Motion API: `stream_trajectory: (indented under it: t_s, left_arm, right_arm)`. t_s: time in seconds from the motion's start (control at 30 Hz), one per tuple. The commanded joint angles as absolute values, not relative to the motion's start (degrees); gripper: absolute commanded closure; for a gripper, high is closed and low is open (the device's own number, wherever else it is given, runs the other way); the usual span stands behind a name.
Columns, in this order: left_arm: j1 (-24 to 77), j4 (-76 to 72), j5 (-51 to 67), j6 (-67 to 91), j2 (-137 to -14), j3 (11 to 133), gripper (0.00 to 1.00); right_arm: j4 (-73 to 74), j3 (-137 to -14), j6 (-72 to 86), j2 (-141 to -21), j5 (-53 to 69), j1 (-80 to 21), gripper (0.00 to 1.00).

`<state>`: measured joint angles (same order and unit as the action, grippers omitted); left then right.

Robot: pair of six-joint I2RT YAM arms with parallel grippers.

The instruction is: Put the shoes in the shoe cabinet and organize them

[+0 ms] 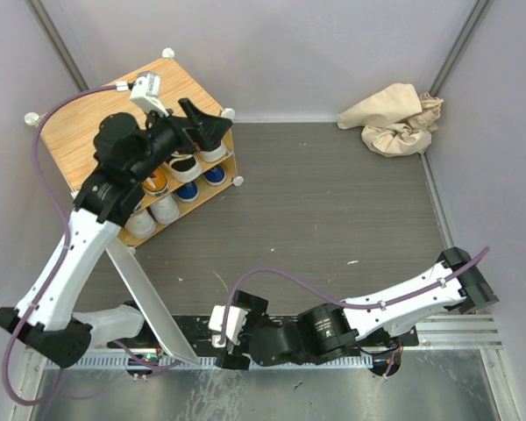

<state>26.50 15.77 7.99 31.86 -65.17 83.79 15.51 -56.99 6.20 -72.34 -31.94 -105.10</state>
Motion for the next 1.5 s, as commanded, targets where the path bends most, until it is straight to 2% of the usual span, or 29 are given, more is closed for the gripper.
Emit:
stream_trajectory:
  t_s: [0.0, 0.27, 0.63, 0.73, 0.87, 1.0, 1.1, 1.13, 1.23, 1.47]
  left_arm:
    - [26.4, 10.3, 10.0, 29.7, -68.1, 88.0, 0.02]
    - [26.4, 17.4, 11.0, 25.6, -68.5, 89.5, 0.02]
    - [26.4, 21.5, 13.1, 23.3, -64.7, 86.1, 0.02]
    - [26.4, 22.7, 14.1, 22.9, -63.7, 85.5, 0.02]
    - [26.4, 27.2, 16.8, 22.2, -61.4, 85.6, 0.02]
    - [26.4, 27.5, 25.3, 25.3, -56.9, 85.7, 0.02]
    - [26.4, 25.7, 33.0, 28.7, -53.5, 85.6, 0.02]
    - [26.4, 25.3, 34.5, 29.2, -52.4, 85.3, 0.02]
    - [26.4, 26.3, 35.7, 29.4, -49.7, 83.6, 0.02]
    - [26.4, 28.9, 36.8, 28.5, -44.6, 72.7, 0.02]
  right_arm:
    - [11.9, -61.7, 6.2, -77.1, -39.0, -109.6, 0.0]
    - [0.5, -68.2, 1.5, -88.7, -43.4, -112.8, 0.0]
    - [-19.5, -61.0, 0.0, -86.4, -50.7, -111.2, 0.0]
    - [-19.7, -60.9, 1.9, -87.2, -54.0, -109.2, 0.0]
    - [-13.3, -60.2, 8.4, -87.1, -61.9, -106.4, 0.0]
    - [0.6, -56.1, 24.8, -83.7, -69.9, -101.6, 0.0]
    - [31.2, -55.5, 57.4, -81.5, -69.8, -90.9, 0.0]
    - [38.6, -54.3, 63.3, -80.9, -68.3, -86.2, 0.0]
    - [42.3, -49.3, 65.3, -78.4, -66.9, -79.1, 0.0]
    - [38.4, -47.7, 61.9, -74.6, -67.0, -78.4, 0.0]
